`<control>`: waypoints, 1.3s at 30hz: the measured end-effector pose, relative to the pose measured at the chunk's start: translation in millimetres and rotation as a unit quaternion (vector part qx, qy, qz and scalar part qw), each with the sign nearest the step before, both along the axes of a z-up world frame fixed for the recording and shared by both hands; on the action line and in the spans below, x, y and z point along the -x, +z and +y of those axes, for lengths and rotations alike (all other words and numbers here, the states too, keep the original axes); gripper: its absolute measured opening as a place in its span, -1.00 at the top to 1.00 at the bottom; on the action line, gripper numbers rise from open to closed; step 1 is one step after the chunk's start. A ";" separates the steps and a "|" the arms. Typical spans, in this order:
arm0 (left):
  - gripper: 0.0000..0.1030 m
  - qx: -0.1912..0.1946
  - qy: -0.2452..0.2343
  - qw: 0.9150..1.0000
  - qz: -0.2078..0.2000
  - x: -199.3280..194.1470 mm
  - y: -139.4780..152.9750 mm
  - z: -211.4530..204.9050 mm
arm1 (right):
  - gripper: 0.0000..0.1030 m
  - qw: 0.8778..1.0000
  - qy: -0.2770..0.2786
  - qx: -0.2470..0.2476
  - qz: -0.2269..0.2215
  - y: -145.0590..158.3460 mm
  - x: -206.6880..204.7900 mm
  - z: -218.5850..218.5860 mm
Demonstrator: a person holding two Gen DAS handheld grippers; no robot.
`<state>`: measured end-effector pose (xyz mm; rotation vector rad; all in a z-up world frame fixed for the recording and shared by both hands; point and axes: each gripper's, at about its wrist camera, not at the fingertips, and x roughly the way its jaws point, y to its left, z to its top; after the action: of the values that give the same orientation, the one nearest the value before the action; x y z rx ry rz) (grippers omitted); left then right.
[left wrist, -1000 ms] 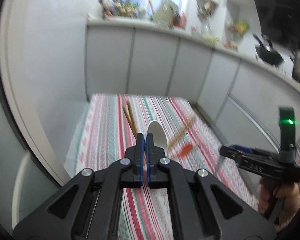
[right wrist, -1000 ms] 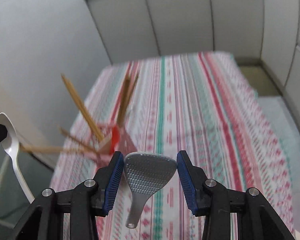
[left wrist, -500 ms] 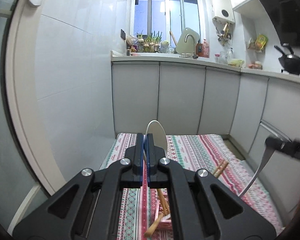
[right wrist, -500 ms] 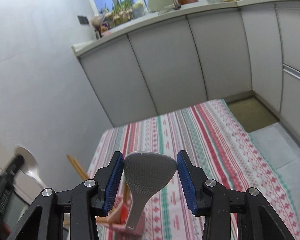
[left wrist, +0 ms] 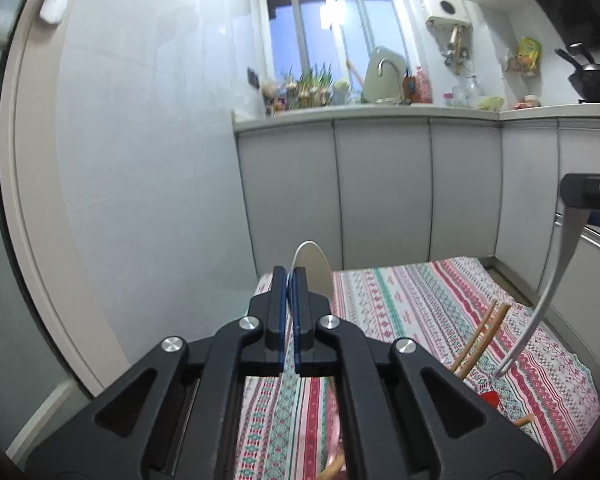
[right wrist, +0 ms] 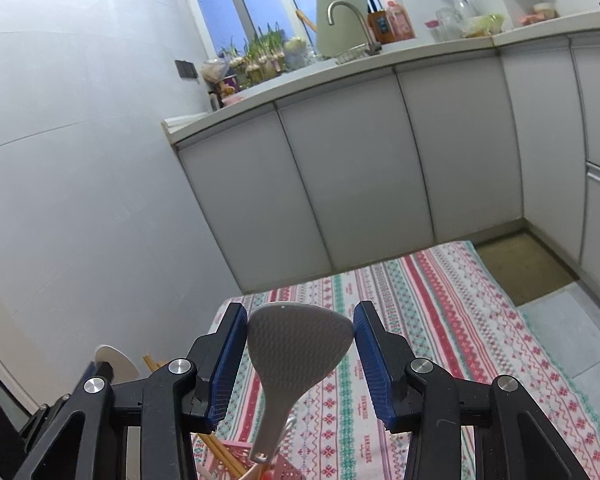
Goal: Organize utensils
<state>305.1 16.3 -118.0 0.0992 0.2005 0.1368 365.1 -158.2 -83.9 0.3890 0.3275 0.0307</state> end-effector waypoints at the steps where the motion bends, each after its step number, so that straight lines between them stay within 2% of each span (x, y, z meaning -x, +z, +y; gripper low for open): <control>1: 0.95 -0.005 0.001 1.000 -0.006 2.4 0.1 -0.9 | 0.05 1.000 -0.001 -0.003 0.002 -1.1 -0.5 -0.8; 6: 0.95 -0.021 0.001 1.000 -0.012 4.7 1.6 -1.9 | 0.05 1.000 0.000 -0.009 0.008 -5.3 -0.2 -3.1; 12: 0.91 0.005 -0.001 1.000 0.006 -0.7 3.1 7.2 | 0.05 1.000 0.005 -0.010 0.005 -4.4 2.8 0.4; 16: 0.68 0.021 -0.003 1.000 0.018 -3.8 3.1 12.3 | 0.05 1.000 0.009 -0.012 0.005 -4.2 3.2 1.3; 20: 0.65 0.031 -0.005 0.999 0.033 -7.2 2.7 13.8 | 0.05 1.000 0.011 -0.014 0.006 -4.2 2.7 1.0; 23: 0.30 0.043 -0.014 0.998 0.049 -7.1 3.8 14.3 | 0.05 1.000 0.014 -0.009 0.002 -1.5 2.3 3.3; 24: 0.22 0.049 -0.017 0.997 0.057 -6.0 5.9 14.9 | 0.05 1.000 0.016 -0.004 0.000 0.4 1.1 5.6; 33: 0.04 0.117 -0.053 0.988 0.083 24.8 31.3 46.0 | 0.05 0.998 0.044 0.049 -0.014 6.7 -10.8 39.5; 39: -0.07 0.177 -0.038 0.974 0.132 25.8 27.8 89.3 | 0.05 0.996 0.046 0.078 -0.009 5.5 -15.6 53.6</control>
<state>279.3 105.6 -90.3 -0.2322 0.4837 0.0100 380.8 -104.6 -78.4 0.2182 0.3276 0.0983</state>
